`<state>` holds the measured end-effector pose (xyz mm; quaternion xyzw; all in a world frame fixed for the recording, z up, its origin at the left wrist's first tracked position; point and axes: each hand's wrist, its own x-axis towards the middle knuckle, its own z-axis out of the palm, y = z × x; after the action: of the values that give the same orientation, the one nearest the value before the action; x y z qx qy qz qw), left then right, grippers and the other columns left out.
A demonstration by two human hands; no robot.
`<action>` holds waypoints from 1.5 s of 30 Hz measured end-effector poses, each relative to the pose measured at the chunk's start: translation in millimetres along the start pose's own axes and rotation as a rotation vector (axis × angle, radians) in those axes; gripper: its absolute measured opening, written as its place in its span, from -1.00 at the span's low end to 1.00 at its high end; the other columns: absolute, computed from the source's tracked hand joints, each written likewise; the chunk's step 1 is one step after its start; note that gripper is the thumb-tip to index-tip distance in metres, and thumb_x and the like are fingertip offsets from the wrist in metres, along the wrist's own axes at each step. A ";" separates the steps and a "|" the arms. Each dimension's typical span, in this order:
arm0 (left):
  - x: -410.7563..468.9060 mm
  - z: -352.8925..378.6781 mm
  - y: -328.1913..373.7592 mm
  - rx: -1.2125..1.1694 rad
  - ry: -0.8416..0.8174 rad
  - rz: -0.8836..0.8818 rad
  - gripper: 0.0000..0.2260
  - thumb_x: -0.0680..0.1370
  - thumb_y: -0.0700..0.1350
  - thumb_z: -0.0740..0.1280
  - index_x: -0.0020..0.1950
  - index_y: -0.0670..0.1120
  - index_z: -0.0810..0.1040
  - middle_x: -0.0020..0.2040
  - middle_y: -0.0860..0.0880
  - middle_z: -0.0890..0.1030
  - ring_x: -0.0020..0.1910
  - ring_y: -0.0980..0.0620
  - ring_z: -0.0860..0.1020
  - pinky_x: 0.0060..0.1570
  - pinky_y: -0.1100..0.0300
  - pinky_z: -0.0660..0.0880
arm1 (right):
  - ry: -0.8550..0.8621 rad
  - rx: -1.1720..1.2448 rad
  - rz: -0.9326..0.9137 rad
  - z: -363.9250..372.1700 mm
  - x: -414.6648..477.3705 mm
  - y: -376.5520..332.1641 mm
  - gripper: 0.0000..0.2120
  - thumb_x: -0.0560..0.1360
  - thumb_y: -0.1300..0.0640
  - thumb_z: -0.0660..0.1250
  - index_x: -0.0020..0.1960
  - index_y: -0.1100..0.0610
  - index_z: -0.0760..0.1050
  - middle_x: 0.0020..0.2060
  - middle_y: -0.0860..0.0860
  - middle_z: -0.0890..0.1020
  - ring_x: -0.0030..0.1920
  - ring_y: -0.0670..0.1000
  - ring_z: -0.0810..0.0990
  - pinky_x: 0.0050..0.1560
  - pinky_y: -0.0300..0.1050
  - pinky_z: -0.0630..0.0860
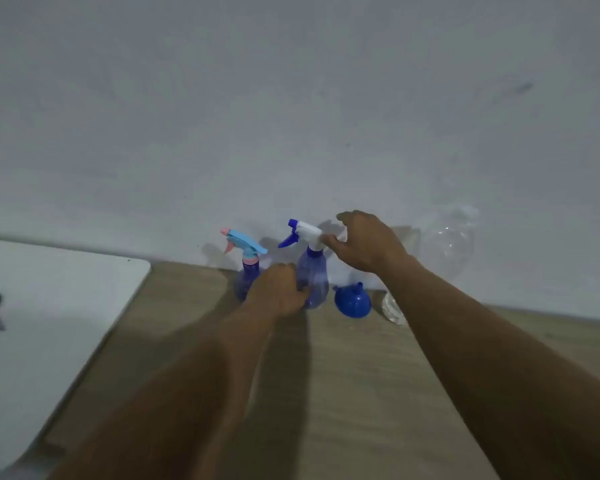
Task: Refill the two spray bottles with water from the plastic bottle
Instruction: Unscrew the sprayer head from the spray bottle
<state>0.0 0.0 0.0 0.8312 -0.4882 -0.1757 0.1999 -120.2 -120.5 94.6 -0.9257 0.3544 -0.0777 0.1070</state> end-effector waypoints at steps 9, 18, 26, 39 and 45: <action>27.1 25.9 -3.1 -0.029 0.011 -0.080 -0.67 0.59 0.00 0.32 0.29 -0.13 0.46 0.15 -0.12 0.61 0.12 -0.10 0.58 0.18 0.00 0.51 | -0.019 0.180 -0.011 33.5 16.8 -9.7 -0.83 0.58 0.10 0.30 -0.01 0.22 0.53 -0.19 0.08 0.57 -0.20 0.11 0.52 -0.23 -0.08 0.40; -2.2 35.3 18.6 -0.132 0.020 -0.072 -0.64 0.55 -0.03 0.39 0.26 -0.18 0.46 0.14 -0.14 0.58 0.14 -0.10 0.56 0.22 0.05 0.49 | 0.019 0.321 0.043 24.1 -25.0 -0.5 -0.88 0.58 0.11 0.33 -0.10 0.14 0.51 -0.32 -0.03 0.52 -0.34 -0.03 0.46 -0.32 -0.19 0.39; -80.1 42.8 50.9 -0.271 0.014 -0.036 -0.62 0.49 -0.05 0.46 0.22 -0.16 0.48 0.10 -0.06 0.62 0.07 -0.05 0.59 0.06 0.08 0.54 | 0.010 0.364 0.064 -4.1 -111.5 15.4 -0.86 0.59 0.06 0.34 -0.10 0.10 0.47 -0.34 -0.07 0.46 -0.36 -0.07 0.42 -0.40 -0.24 0.26; -177.7 95.3 76.0 -0.418 -0.009 0.024 -0.38 0.38 -0.18 0.48 0.41 0.07 0.43 0.16 0.02 0.62 0.09 -0.02 0.61 0.09 0.04 0.57 | 0.029 0.541 0.186 11.4 -227.8 34.9 -0.73 0.53 0.10 0.40 -0.28 0.02 0.39 -0.39 -0.07 0.45 -0.37 -0.07 0.40 -0.41 -0.28 0.23; -179.4 105.8 75.2 -0.481 -0.057 -0.014 -0.38 0.27 -0.03 0.56 0.28 0.04 0.41 0.16 0.05 0.59 0.10 0.04 0.58 0.12 0.01 0.55 | 0.161 0.764 0.298 45.0 -243.9 25.0 -0.71 0.43 0.13 0.52 0.05 -0.02 0.49 -0.13 -0.12 0.63 -0.11 -0.08 0.63 -0.16 -0.25 0.46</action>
<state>-190.1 107.8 -35.5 0.7577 -0.4319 -0.3118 0.3770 -305.9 31.9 28.3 -0.7490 0.4375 -0.2591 0.4248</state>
